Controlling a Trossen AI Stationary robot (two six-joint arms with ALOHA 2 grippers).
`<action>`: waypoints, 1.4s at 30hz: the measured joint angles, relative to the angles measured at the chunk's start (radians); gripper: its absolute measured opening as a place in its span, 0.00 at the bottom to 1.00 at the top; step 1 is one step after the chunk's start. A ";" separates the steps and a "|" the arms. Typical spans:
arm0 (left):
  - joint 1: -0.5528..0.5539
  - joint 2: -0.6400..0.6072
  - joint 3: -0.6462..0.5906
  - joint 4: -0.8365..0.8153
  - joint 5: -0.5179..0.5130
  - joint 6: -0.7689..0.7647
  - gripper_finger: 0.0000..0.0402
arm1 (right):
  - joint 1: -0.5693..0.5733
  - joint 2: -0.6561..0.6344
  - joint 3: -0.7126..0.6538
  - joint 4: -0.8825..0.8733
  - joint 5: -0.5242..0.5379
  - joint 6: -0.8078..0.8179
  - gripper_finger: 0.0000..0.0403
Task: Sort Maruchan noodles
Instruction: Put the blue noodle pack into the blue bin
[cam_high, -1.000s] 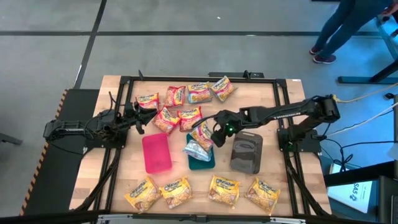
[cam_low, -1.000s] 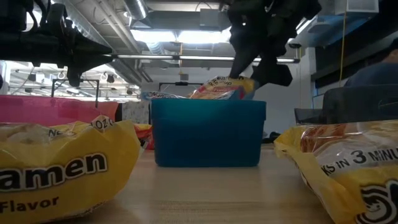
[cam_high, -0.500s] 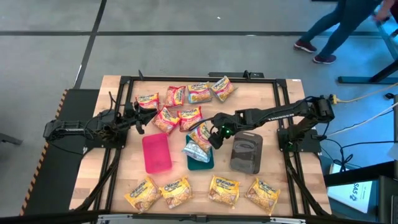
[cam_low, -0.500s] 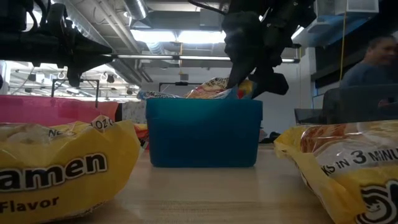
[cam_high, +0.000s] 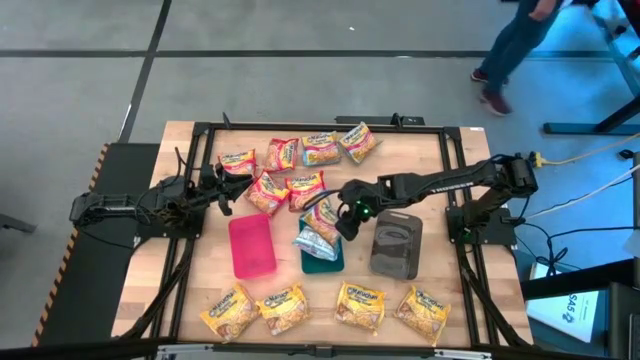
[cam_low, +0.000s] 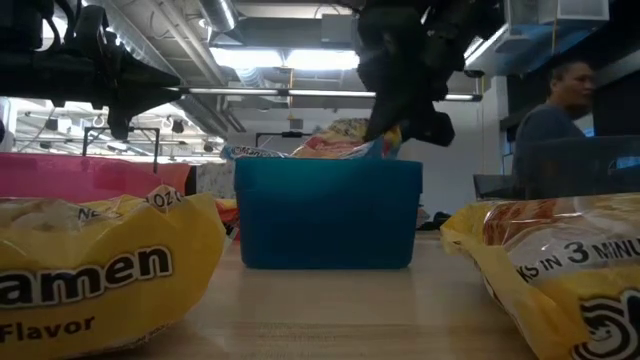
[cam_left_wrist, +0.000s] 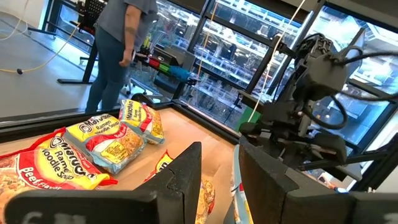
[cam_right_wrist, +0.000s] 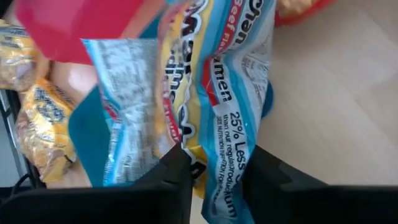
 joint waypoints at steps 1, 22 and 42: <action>0.000 0.000 0.000 0.000 0.000 0.000 0.25 | 0.000 0.000 0.010 -0.003 0.009 -0.019 0.29; 0.000 0.000 0.000 0.000 0.000 0.000 0.25 | -0.021 0.000 0.103 -0.155 0.020 -0.184 0.32; 0.000 0.000 0.000 0.000 0.000 -0.001 0.25 | -0.022 0.000 0.103 -0.156 0.008 -0.254 0.01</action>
